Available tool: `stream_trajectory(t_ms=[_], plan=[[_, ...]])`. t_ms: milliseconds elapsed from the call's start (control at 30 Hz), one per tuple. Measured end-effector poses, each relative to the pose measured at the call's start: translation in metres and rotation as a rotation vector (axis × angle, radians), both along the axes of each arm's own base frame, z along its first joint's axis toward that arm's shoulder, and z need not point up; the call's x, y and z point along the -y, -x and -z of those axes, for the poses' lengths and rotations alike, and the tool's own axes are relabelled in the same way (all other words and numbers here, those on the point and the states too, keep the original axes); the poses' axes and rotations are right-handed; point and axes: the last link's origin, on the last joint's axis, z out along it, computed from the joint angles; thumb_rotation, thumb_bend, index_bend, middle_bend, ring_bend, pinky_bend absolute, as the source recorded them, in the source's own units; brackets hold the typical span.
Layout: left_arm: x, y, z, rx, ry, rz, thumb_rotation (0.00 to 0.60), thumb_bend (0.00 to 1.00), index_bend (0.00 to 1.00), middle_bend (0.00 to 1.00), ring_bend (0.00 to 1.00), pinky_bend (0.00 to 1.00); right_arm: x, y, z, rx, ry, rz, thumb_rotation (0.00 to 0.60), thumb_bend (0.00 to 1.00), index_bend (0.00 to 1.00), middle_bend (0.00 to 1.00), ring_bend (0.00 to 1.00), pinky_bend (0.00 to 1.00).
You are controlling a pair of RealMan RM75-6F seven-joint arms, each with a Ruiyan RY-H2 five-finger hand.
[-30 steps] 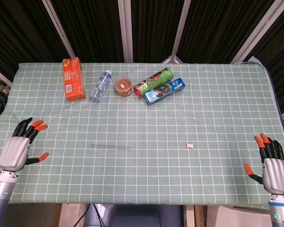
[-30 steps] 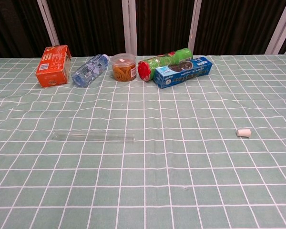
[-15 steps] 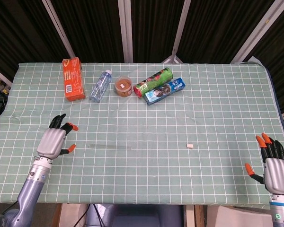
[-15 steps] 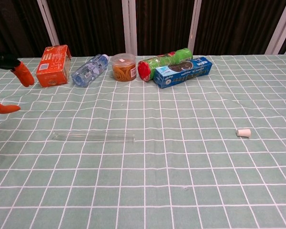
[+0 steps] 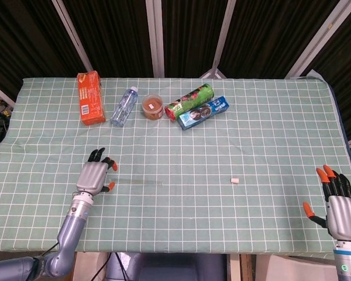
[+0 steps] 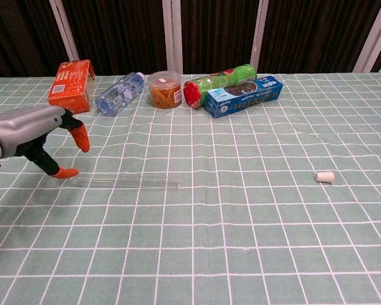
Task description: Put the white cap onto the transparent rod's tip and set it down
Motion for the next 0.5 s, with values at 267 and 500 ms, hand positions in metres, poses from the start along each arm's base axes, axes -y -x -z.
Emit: stream_trajectory(t_ms=[267,500], plan=[[-0.003,-0.014,0.022,-0.044,0.017,0.001,0.600,0.43,0.42,0.37,0.02,0.00,-0.001,0.000,-0.001,0.004,0.000,-0.004,0.600,0.35,0.00,0.00,0.00,0.00],[-0.003,-0.025,0.036,-0.061,0.042,-0.008,0.600,0.43,0.42,0.37,0.02,0.00,-0.001,0.000,-0.001,0.009,0.000,-0.006,0.600,0.35,0.00,0.00,0.00,0.00]])
